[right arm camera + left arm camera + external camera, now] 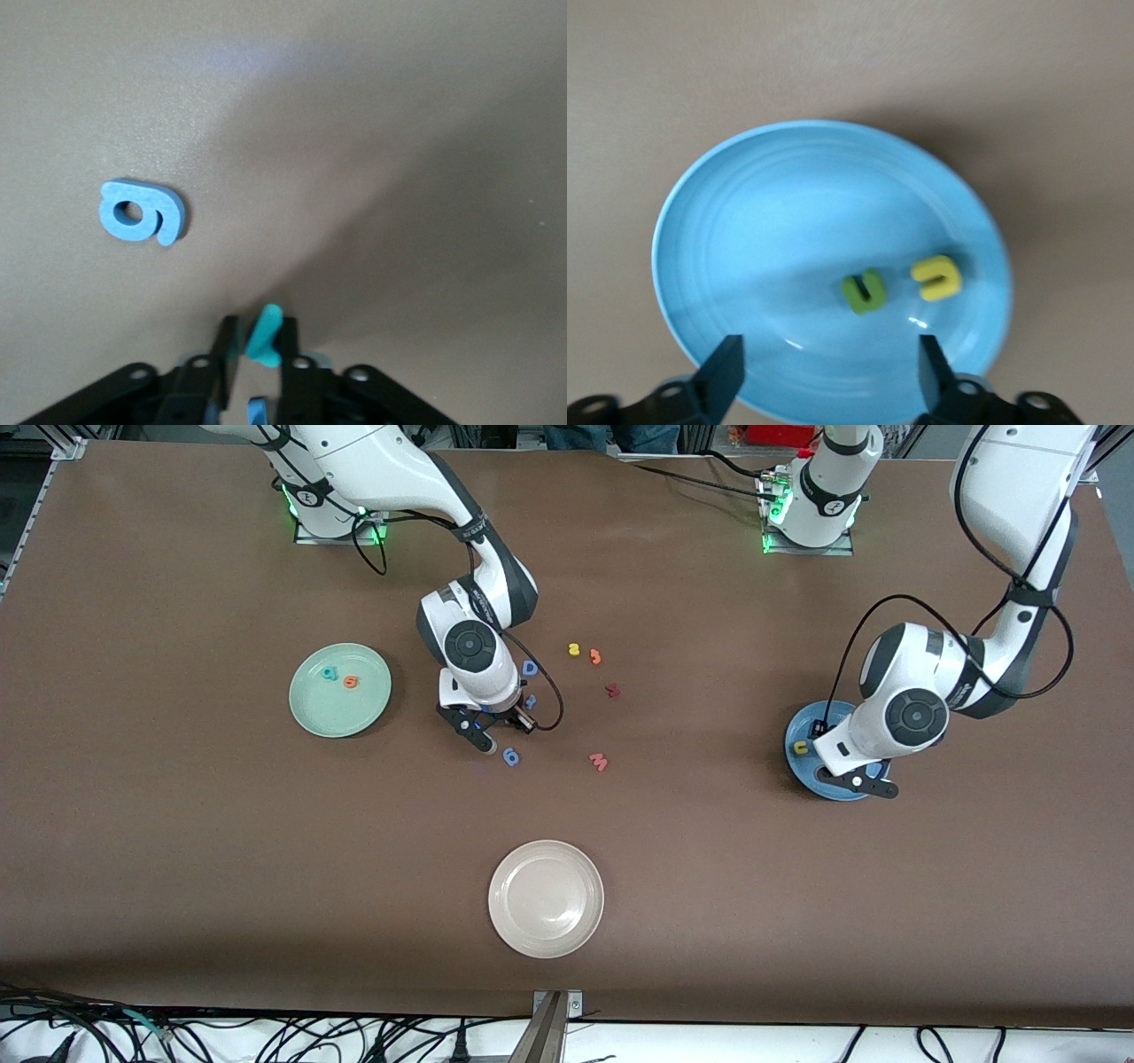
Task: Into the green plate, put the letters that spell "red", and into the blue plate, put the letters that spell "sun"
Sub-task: 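Place the teal l on the green plate while the left gripper returns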
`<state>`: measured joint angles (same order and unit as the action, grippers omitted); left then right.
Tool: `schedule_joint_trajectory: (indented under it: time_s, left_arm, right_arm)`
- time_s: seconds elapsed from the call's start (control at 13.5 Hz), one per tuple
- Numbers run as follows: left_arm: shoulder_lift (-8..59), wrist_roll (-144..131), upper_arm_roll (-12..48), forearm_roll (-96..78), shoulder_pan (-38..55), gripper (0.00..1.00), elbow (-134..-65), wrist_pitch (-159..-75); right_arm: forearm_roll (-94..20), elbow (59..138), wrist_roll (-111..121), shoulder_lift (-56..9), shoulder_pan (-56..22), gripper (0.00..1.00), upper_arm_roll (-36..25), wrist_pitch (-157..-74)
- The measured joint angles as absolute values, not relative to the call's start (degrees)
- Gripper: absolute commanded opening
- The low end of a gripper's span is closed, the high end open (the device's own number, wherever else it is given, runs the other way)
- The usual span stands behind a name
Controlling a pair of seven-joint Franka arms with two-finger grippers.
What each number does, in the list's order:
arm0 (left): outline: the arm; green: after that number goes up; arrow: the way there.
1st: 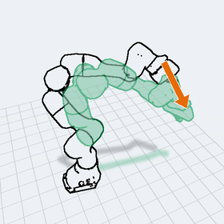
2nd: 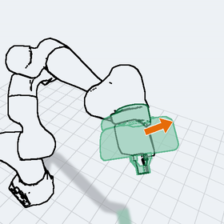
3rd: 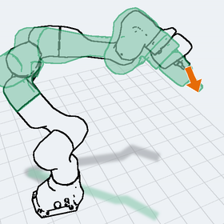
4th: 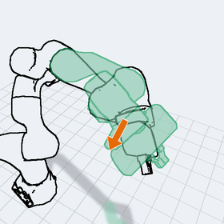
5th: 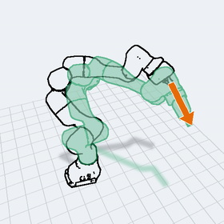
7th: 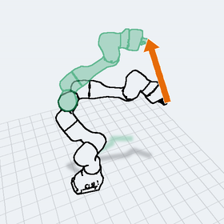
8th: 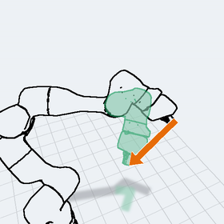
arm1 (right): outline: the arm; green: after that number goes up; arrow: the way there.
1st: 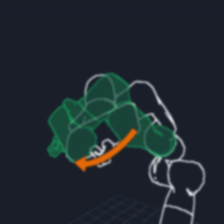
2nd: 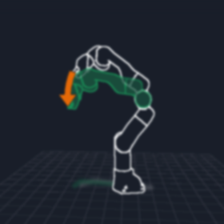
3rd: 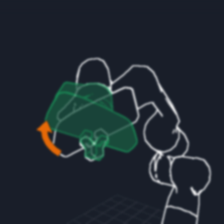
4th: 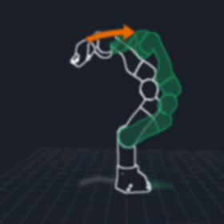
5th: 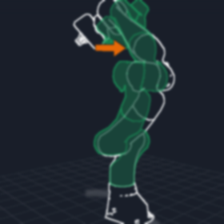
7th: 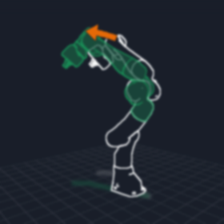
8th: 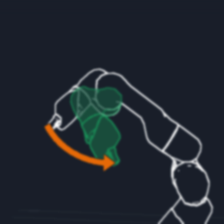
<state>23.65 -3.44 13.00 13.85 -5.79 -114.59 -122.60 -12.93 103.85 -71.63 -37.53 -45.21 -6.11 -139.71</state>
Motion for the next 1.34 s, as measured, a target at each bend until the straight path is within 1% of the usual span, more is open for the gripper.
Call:
schedule_joint_trajectory:
  time_s: [0.07, 0.22, 0.52, 0.59, 0.67, 0.82, 0.96, 1.19, 1.34]
  left_arm:
    - [21.8, -4.7, 13.0, 9.9, -4.6, 1.00, -114.6, -121.7]
    - [18.8, -9.4, 13.1, 2.7, -1.0, 1.00, -114.8, -120.9]
    - [15.4, -20.3, 14.5, -5.3, 7.1, 1.00, -114.8, -120.9]
    - [14.5, -23.1, 15.2, -6.4, 8.7, 1.00, -114.6, -120.9]
    - [13.8, -26.2, 16.4, -6.9, 9.8, 1.00, -114.2, -120.9]
    - [13.0, -33.1, 19.6, -6.9, 11.0, 1.00, -112.7, -121.0]
    - [12.9, -39.3, 21.3, -7.0, 13.3, 1.00, -111.0, -121.0]
    - [12.9, -48.3, 22.7, -7.0, 18.2, 1.00, -110.0, -121.0]
    - [12.9, -53.3, 25.1, -7.0, 19.4, 1.00, -109.3, -121.3]
  right_arm:
    - [-13.0, 103.8, -71.6, -37.5, -45.2, 0.00, -6.1, -139.7]
    - [-13.0, 103.8, -71.6, -37.5, -45.1, 0.00, -6.1, -139.6]
    - [-13.1, 103.7, -71.6, -37.1, -44.6, 0.00, -6.7, -138.0]
    - [-13.1, 103.0, -71.0, -36.4, -43.9, 0.00, -6.9, -135.4]
    - [-13.1, 101.6, -69.6, -35.6, -42.8, 0.00, -7.1, -130.7]
    - [-13.0, 97.6, -65.6, -33.1, -40.1, 0.00, -7.7, -119.1]
    - [-13.0, 95.1, -60.2, -30.3, -37.7, 0.00, -9.7, -110.0]
    - [-13.0, 94.6, -49.7, -27.1, -36.8, 0.00, -15.4, -100.7]
    - [-13.1, 94.6, -45.5, -26.5, -36.7, 0.00, -18.1, -97.6]
